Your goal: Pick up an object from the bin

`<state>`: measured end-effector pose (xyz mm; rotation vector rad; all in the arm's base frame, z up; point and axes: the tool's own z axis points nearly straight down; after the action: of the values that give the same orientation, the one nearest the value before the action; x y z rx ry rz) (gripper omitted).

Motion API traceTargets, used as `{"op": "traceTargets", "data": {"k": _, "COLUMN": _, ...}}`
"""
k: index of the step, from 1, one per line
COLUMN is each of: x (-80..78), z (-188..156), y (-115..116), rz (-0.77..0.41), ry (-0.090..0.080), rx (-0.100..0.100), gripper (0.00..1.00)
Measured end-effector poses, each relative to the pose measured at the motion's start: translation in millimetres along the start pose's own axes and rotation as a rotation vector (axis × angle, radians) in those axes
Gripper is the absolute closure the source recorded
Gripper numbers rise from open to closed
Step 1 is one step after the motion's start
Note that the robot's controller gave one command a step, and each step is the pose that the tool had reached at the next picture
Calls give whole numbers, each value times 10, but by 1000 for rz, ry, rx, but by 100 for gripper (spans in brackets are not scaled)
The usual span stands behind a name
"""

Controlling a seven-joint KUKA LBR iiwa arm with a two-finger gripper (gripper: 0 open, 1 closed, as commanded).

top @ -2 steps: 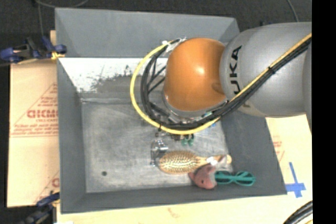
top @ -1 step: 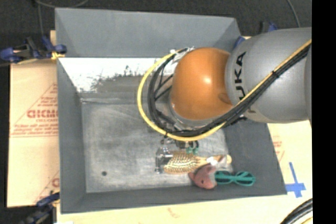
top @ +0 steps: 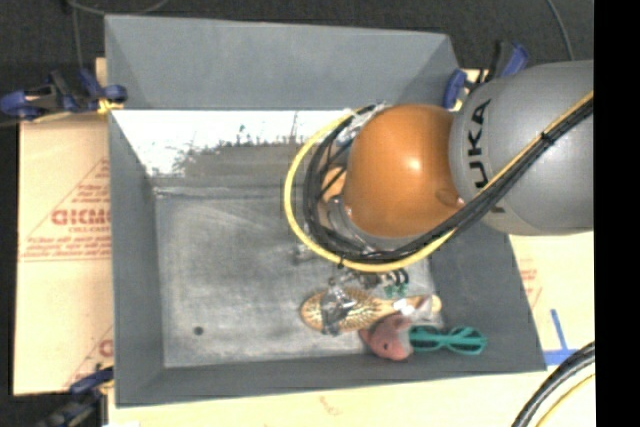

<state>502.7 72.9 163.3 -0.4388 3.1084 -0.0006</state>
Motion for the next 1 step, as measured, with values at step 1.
{"op": "traceTargets", "data": {"k": 1, "x": 184, "z": 538, "y": -333, "rz": 93, "ry": -6, "rx": 0, "gripper": 0}}
